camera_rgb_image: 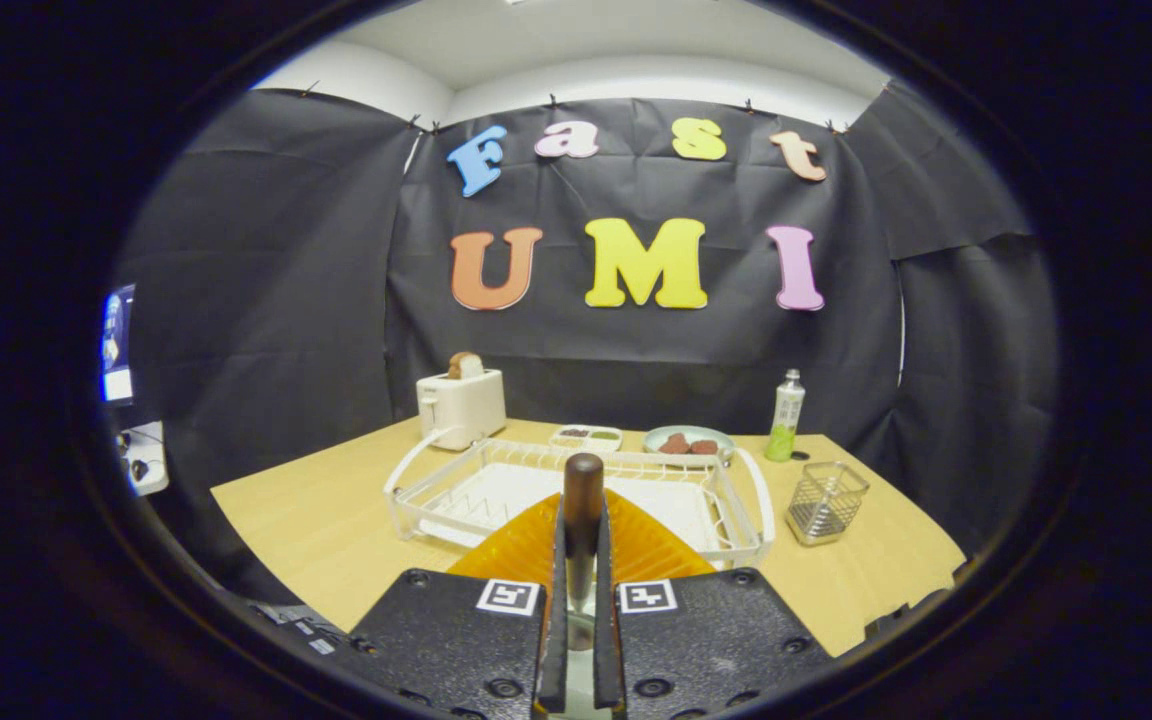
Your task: Take the plate from the dish rack, then take the spoon from the basket and place it into the plate.
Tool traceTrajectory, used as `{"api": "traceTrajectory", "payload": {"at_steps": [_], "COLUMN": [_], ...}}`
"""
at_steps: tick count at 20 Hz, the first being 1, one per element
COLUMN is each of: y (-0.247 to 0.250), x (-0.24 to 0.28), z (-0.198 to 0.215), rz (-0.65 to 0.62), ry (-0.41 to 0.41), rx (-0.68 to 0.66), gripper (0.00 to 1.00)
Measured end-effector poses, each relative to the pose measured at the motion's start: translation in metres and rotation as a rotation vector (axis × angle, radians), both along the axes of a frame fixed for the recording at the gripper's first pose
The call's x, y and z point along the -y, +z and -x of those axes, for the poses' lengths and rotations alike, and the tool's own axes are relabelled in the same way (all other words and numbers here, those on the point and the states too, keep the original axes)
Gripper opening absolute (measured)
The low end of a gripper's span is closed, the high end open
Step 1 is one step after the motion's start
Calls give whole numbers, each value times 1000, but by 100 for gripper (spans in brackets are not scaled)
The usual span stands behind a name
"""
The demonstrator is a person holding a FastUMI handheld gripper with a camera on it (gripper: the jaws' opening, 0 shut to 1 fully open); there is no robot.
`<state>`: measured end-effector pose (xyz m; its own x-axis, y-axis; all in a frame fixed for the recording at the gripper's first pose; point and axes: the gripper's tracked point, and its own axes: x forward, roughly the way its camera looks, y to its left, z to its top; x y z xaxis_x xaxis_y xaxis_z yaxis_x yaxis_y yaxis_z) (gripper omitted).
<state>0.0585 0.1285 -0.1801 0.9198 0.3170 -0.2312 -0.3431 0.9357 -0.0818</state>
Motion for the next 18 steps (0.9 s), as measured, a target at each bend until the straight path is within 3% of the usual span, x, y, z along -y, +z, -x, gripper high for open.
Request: {"api": "traceTrajectory", "payload": {"at_steps": [4,14,18], "y": [-27,-14,4], "x": [9,41,49], "z": [0,10,23], "rz": [-46,30,68], "ry": [-30,-72,-80], "rx": [-60,57,135], "gripper": [16,22,58]}}
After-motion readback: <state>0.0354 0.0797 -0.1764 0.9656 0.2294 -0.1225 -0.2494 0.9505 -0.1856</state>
